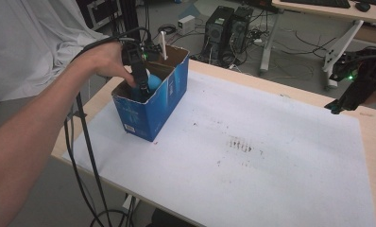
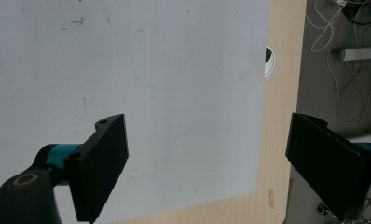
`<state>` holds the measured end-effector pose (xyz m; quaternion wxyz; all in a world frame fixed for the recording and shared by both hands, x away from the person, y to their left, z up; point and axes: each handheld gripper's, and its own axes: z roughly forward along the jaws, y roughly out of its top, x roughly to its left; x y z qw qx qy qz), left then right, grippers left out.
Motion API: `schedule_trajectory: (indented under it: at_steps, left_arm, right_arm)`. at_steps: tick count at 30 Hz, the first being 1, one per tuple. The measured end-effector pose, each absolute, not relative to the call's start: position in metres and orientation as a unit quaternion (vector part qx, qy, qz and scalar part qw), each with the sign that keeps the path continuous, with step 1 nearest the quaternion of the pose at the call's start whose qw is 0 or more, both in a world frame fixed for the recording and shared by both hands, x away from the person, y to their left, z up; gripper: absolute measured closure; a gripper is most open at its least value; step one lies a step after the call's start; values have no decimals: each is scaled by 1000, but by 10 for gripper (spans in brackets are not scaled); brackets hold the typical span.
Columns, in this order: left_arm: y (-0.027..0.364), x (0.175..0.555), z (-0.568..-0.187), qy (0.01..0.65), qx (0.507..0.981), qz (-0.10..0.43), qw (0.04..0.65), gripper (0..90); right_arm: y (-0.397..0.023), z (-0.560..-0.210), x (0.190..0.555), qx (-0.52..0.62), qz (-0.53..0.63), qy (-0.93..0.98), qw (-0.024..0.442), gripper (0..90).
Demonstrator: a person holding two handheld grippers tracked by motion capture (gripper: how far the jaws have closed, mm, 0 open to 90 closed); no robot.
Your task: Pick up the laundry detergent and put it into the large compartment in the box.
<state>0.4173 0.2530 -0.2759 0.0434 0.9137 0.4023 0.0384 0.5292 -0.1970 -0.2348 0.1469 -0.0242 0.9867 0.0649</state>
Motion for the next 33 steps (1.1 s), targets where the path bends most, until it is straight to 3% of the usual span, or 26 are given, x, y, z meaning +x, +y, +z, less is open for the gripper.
schedule_trajectory:
  at_steps: [33]
  left_arm:
    - [252, 425, -276, 391, 920, 22, 33, 330]
  right_arm:
    - [-198, -235, 529, -22, 65, 987, 145, 121]
